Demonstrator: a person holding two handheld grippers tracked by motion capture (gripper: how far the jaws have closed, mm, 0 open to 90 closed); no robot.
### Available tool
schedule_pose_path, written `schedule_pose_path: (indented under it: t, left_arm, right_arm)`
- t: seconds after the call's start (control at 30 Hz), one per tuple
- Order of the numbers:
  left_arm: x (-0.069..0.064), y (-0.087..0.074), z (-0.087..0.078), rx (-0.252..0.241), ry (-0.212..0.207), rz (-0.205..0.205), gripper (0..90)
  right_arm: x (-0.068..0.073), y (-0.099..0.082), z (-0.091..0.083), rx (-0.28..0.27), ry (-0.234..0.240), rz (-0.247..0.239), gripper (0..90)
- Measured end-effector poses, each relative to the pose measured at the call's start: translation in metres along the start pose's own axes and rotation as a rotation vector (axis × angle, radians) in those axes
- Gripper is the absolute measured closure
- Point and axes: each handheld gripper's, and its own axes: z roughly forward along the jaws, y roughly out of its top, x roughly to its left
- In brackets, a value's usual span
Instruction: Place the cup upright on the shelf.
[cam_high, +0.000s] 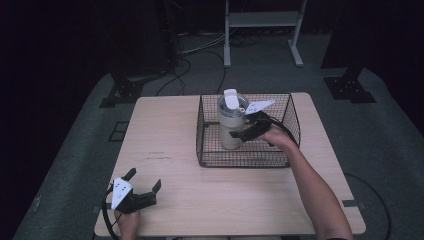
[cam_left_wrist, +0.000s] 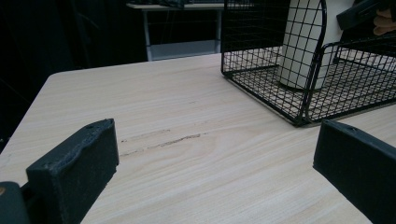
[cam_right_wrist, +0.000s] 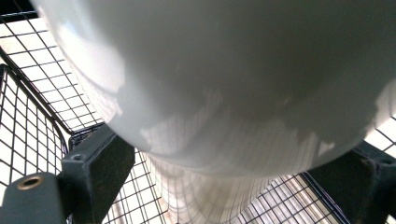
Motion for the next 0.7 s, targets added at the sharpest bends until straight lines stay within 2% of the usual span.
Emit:
schedule_pose_path:
  t: [0.43,0.7]
  left_arm:
    - [0.000,0.000,0.000,0.002,0.001,0.002,0.0]
    - [-0.001,0.000,0.000,0.002,0.002,0.005,0.0]
  right_arm:
    - [0.001,0.004,-0.016,0.007,-0.003,0.015,9.5]
    - [0.006,0.007,-0.031,0.042,-0.020,0.023,9.5]
